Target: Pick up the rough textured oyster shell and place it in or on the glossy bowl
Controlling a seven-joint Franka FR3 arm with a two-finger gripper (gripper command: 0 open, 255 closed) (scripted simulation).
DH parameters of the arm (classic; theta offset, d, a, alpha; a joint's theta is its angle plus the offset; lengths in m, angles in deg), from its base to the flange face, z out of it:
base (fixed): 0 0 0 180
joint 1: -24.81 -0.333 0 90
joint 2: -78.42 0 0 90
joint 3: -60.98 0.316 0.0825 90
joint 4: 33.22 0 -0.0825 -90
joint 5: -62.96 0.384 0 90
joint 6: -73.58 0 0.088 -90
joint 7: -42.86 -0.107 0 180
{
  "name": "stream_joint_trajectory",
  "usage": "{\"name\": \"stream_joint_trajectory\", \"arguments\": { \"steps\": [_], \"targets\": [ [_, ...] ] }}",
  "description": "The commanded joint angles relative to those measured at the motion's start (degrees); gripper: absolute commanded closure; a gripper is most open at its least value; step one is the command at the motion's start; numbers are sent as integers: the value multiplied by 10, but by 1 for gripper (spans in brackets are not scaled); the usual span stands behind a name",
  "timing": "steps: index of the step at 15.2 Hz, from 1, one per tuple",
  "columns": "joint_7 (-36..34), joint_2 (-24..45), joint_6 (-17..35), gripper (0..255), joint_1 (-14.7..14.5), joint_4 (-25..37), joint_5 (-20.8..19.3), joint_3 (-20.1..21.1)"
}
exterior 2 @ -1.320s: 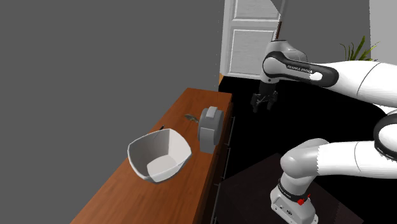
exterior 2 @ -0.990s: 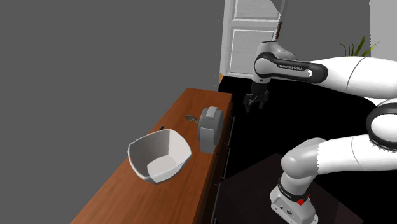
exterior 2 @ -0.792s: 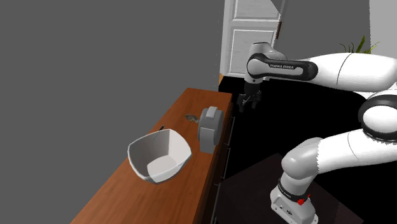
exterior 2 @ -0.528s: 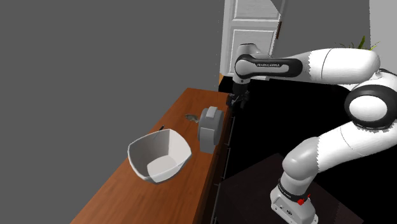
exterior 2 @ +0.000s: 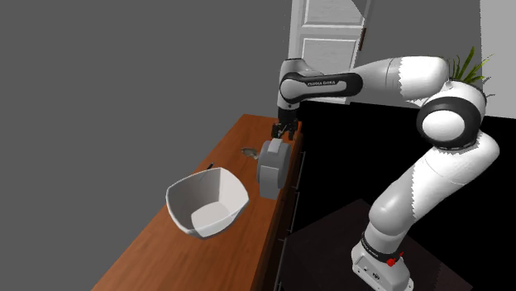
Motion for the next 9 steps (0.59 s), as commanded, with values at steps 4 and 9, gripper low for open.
{"name": "stream_joint_trajectory", "arguments": {
  "steps": [4, 9],
  "targets": [
    [11, 94, 19, 0, -25, 81, 4, 26],
    [18, 180, 20, 0, -49, 170, -2, 52]
  ]
}}
